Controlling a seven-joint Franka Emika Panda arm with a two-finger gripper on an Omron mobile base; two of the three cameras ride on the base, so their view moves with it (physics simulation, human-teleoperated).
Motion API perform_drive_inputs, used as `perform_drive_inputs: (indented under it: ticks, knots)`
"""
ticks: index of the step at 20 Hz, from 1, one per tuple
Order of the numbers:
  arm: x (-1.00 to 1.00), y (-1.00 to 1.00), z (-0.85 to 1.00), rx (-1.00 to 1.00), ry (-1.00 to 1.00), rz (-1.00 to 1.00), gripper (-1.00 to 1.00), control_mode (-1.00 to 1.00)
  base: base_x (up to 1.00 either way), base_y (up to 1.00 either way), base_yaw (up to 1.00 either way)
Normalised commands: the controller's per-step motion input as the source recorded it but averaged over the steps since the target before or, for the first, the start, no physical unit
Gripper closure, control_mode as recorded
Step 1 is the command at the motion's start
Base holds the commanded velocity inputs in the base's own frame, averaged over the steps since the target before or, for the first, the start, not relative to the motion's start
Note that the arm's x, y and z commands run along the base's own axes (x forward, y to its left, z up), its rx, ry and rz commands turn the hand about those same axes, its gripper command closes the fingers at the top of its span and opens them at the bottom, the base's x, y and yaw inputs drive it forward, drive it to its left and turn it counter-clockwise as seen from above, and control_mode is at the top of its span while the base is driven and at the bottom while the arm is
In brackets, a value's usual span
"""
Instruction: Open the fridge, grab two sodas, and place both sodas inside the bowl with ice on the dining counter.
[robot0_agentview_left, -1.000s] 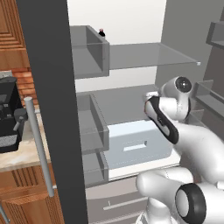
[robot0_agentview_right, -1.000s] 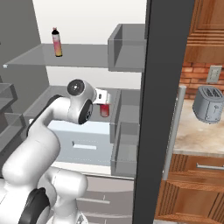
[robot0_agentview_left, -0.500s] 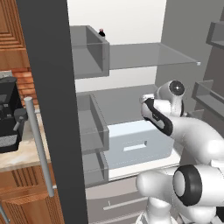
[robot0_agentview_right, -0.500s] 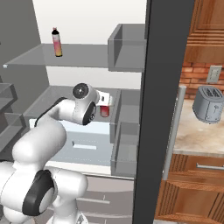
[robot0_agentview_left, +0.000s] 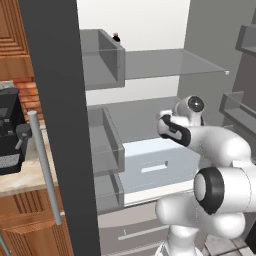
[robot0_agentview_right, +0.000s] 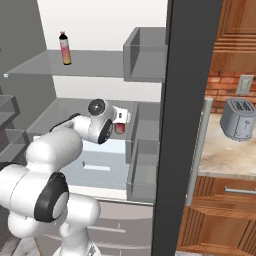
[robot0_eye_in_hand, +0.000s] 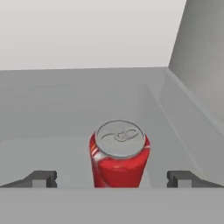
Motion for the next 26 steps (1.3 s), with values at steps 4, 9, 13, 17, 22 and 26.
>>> perform_drive_inputs:
  ticks: [4, 9, 13, 17, 22, 26]
  knots:
    - [0.25, -0.03, -0.32, 0.00, 0.00, 0.00, -1.00, -1.00, 0.00, 0.00, 0.00]
    - [0.16, -0.10, -0.19, 0.00, 0.00, 0.00, -1.00, -1.00, 0.00, 0.00, 0.00]
    - [0.10, -0.12, -0.15, 0.00, 0.00, 0.00, -1.00, -1.00, 0.00, 0.00, 0.00]
    - [0.10, -0.04, -0.17, 0.00, 0.00, 0.00, -1.00, -1.00, 0.00, 0.00, 0.00]
    - [0.20, 0.00, -0.17, 0.00, 0.00, 0.02, 1.00, -1.00, 0.00, 0.00, 0.00]
    - [0.15, 0.00, -0.15, 0.00, 0.00, 0.06, 1.00, -1.00, 0.00, 0.00, 0.00]
